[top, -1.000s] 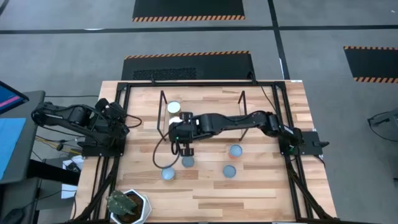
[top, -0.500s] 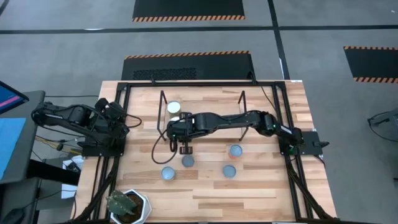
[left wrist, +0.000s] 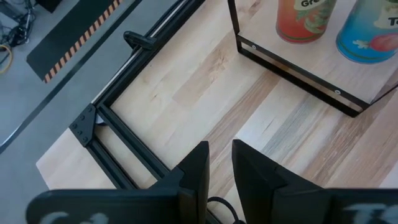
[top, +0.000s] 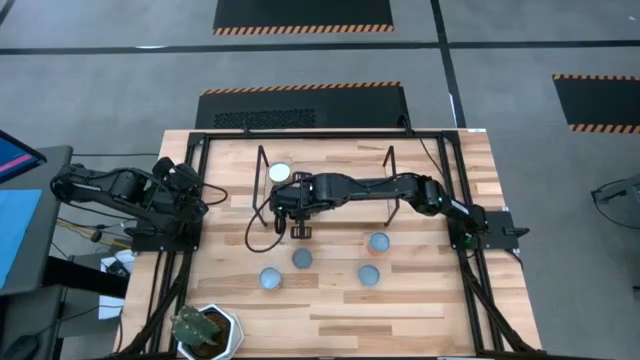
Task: Pick and place cans onto a shelf
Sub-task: Adjust the canned goods on the shelf
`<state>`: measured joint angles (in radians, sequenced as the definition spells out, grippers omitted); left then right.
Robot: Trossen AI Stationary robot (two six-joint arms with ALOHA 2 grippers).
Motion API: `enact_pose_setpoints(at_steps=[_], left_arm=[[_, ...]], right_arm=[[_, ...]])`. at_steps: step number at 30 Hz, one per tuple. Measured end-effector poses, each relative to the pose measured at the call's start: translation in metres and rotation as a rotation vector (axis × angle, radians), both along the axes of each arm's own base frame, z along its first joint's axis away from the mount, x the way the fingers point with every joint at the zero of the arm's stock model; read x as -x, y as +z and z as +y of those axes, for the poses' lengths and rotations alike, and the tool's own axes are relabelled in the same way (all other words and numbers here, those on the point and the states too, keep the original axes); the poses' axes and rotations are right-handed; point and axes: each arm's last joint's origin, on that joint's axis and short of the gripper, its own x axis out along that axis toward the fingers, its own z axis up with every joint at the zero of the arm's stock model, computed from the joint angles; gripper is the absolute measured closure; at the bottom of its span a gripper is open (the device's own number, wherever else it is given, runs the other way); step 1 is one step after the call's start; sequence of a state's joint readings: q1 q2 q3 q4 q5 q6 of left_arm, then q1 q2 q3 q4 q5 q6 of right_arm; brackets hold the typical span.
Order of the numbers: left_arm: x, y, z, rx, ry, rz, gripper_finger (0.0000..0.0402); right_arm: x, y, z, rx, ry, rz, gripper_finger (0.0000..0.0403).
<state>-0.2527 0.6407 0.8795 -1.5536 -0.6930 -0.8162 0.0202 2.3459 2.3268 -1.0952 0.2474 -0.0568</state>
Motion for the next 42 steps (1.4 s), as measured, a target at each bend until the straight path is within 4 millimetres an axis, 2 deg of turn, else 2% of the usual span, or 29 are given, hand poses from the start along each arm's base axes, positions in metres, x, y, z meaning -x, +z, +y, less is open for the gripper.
enact_pose_setpoints(at_steps=[24,31,36,42], left_arm=[[0.0,0.0,0.0,0.001,0.0,0.0,0.0341],[0.0,0.0,0.0,0.001,0.0,0.0,0.0341],[0.0,0.0,0.0,0.001,0.0,0.0,0.0341],[0.0,0.0,0.0,0.001,0.0,0.0,0.0341]], right_arm=[[-0.005,0.003,0.004,0.002,0.04,-0.053,0.0338],[-0.003,0.014,0.011,0.006,0.059,-0.068,0.0338],[0.003,0.02,0.013,0.101,0.04,-0.046,0.0338],[0.021,0.017,-0.003,0.228,-0.102,0.11,0.0338]])
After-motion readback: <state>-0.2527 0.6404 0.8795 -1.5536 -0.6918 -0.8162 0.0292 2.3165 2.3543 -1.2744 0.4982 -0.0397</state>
